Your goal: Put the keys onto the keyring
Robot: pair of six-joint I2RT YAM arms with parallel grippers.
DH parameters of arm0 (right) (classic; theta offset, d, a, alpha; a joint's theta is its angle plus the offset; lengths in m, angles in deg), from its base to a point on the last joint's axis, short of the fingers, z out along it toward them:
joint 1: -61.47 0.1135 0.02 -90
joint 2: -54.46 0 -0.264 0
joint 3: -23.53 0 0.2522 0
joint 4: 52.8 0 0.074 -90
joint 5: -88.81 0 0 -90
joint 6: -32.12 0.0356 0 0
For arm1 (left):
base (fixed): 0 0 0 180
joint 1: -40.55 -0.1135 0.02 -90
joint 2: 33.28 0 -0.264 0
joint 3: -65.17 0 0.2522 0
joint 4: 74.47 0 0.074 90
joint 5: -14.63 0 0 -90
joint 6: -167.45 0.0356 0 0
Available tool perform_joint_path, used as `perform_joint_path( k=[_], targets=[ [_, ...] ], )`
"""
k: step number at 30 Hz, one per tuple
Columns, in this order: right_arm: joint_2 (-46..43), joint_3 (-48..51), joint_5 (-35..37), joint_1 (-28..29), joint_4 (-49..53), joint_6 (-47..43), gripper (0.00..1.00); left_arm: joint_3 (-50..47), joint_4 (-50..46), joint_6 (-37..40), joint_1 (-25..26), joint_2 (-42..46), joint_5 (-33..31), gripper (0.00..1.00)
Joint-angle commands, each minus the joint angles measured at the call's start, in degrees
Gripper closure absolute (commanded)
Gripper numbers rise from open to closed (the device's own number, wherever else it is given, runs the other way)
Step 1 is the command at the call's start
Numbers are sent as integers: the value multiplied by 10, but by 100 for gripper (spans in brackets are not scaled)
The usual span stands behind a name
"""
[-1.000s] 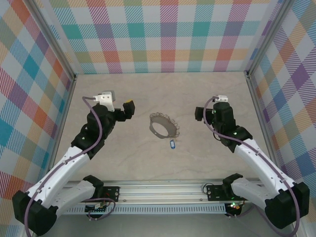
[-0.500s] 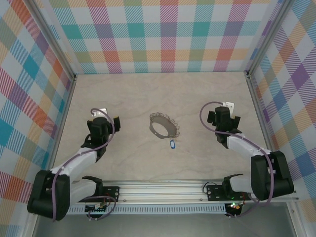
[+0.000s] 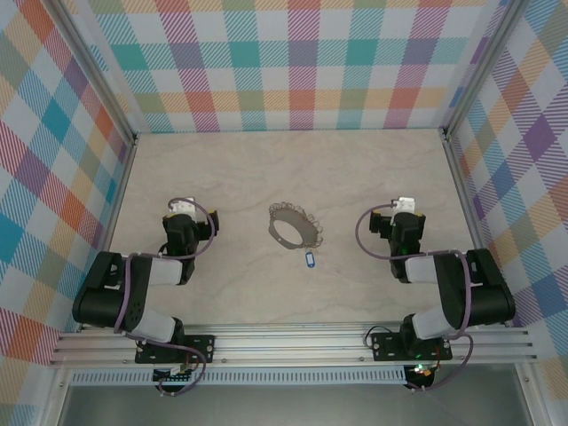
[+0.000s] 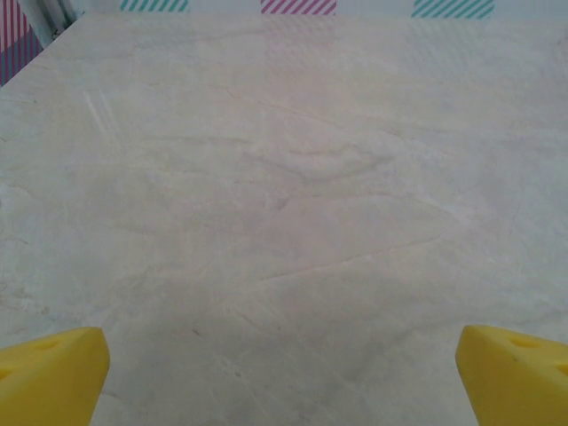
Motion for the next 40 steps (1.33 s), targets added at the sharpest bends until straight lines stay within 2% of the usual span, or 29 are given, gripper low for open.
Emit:
perform_joint_path(
  k=[1,3,5,6,8,9,40],
  targets=[
    [11,7,-85,-18,-109,-14,0,-9,82,11,-9,-34,43,0],
    [55,13,-98,-21,-180,-24,0,1,58,12,-9,-31,44,0],
    [33,-18,-133,-27,-82,-24,0,19,35,20,-9,-38,61,0],
    [43,-33,-157,-34,-68,-26,0,39,-5,21,-10,-42,66,0],
    [40,-70,-191,-66,11,4,0,63,-43,-1,-42,-46,111,0],
    [44,-67,-205,-76,0,8,0,61,-37,-4,-46,-47,117,0],
    [38,-62,-197,-68,-1,0,0,60,-38,2,-36,-44,98,0]
  ],
)
